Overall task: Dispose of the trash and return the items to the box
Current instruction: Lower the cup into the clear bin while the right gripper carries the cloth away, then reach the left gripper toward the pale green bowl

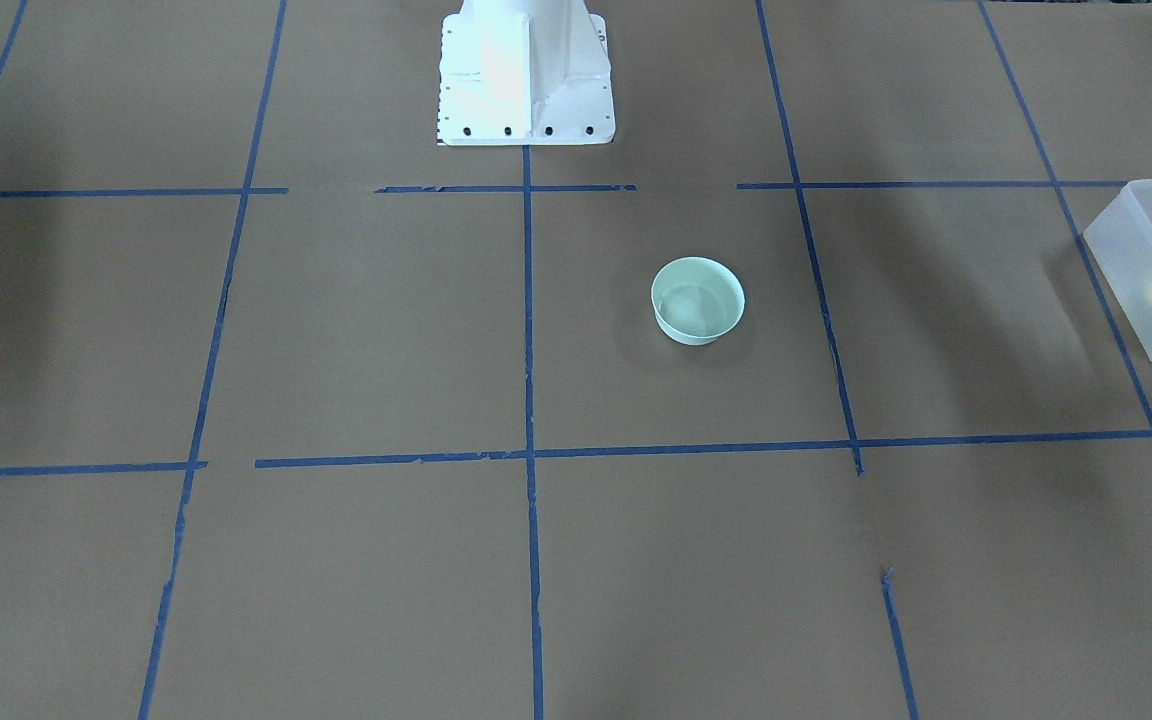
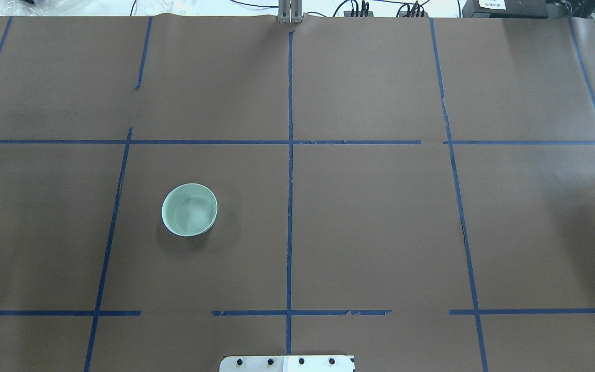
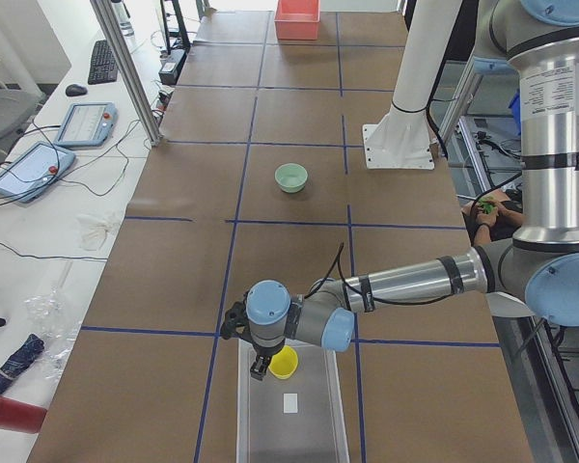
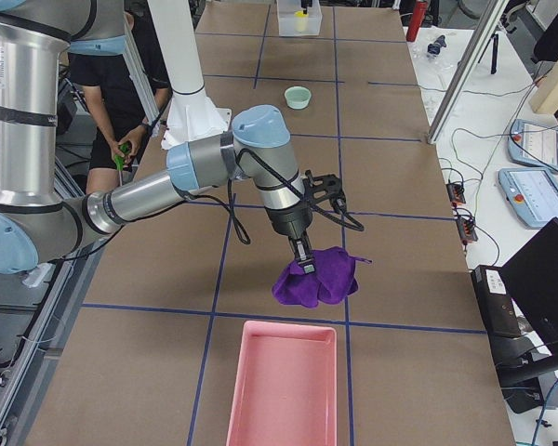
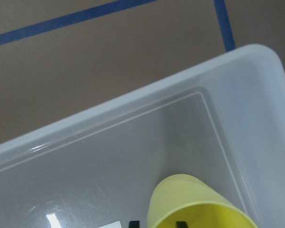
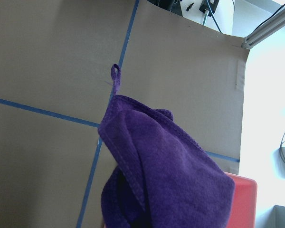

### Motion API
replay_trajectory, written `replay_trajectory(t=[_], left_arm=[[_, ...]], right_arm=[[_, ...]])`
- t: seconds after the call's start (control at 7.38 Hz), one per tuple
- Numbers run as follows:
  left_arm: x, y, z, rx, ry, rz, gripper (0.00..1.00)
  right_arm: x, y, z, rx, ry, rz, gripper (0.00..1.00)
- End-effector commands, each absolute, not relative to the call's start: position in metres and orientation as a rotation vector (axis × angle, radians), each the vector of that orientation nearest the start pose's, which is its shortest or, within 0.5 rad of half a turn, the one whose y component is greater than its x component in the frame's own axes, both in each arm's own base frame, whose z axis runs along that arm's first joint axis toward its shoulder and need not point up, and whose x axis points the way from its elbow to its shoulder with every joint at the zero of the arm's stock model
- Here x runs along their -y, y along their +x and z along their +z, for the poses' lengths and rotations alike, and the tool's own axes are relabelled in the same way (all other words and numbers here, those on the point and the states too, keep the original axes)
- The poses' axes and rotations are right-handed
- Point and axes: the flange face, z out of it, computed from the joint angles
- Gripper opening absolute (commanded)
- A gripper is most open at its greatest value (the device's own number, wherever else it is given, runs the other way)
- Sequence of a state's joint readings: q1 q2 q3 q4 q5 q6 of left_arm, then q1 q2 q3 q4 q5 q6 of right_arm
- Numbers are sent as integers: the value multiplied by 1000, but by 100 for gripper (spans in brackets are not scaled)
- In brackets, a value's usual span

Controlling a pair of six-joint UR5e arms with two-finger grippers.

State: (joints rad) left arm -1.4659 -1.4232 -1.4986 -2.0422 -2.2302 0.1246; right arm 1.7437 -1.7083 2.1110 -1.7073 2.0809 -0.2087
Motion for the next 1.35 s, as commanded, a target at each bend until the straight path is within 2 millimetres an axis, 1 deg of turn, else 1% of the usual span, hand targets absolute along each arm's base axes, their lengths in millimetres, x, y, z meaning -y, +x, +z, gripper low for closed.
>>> replay_trajectory(t=[0.0, 0.14, 0.27, 0.41, 0.54, 0.68, 0.81, 0.95, 1.08, 1.22], left_arm=[[450, -58, 657, -464, 386, 268, 100], [456, -60, 637, -470, 419, 242, 100], [460, -60, 601, -509, 442, 85, 100], [463, -52, 564, -575, 468, -11, 100], [463, -33, 543, -712, 462, 30, 100], [464, 5, 524, -816, 397, 4, 100], [457, 58, 495, -880, 327, -31, 100], [445, 95, 466, -934, 277, -60, 100], [435, 122, 453, -964, 225, -75, 100], [428, 143, 450, -982, 195, -68, 100]], right_arm=[[404, 164, 499, 383, 340, -153, 0], [406, 170, 508, 350, 332, -198, 0], [405, 183, 528, 340, 312, -219, 0], [421, 204, 537, 329, 317, -239, 0], [429, 216, 560, 336, 291, -255, 0], [428, 224, 586, 357, 252, -232, 0], [428, 227, 612, 363, 258, -221, 0], [425, 232, 663, 392, 246, -205, 0], [422, 229, 715, 449, 229, -193, 0], [412, 223, 748, 481, 188, -177, 0]])
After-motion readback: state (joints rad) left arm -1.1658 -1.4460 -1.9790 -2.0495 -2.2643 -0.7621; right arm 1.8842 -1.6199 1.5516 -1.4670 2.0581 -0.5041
